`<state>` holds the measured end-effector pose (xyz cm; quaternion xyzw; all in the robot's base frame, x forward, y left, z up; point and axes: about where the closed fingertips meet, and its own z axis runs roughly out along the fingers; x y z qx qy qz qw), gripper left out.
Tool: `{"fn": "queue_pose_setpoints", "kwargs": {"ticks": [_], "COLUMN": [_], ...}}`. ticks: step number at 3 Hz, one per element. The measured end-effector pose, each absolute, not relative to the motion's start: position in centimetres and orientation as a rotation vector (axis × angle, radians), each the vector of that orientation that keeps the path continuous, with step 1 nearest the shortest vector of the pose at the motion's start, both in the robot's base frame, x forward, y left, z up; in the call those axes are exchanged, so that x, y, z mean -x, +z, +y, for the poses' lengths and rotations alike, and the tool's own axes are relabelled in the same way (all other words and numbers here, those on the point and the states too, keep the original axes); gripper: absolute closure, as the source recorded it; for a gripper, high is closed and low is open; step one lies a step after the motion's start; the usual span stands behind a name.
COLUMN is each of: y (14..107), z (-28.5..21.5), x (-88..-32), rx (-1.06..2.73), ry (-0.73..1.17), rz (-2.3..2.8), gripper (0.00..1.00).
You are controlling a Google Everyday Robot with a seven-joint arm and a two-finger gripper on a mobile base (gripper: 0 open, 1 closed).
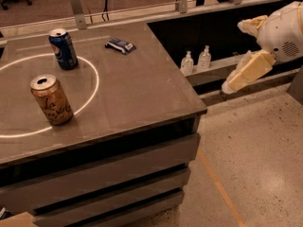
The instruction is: Move pepsi can near orange can
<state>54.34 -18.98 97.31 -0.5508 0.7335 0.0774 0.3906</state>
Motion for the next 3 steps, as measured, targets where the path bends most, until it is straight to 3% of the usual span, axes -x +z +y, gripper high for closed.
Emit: {"fn": "queue_pose_setpoints", "kwargs": {"ticks": [1,2,3], "y": [97.2,95.8,89.5], "z": [-18.8,-15.5,-12.2], "x": [-54.4,-57.4,-64.4], "rx": [1.401,1.322,1.231], "ry": [0.198,0.179,0.208], "rz": [1.863,1.871,1.908], "gripper": [0.0,0.0,0.0]}}
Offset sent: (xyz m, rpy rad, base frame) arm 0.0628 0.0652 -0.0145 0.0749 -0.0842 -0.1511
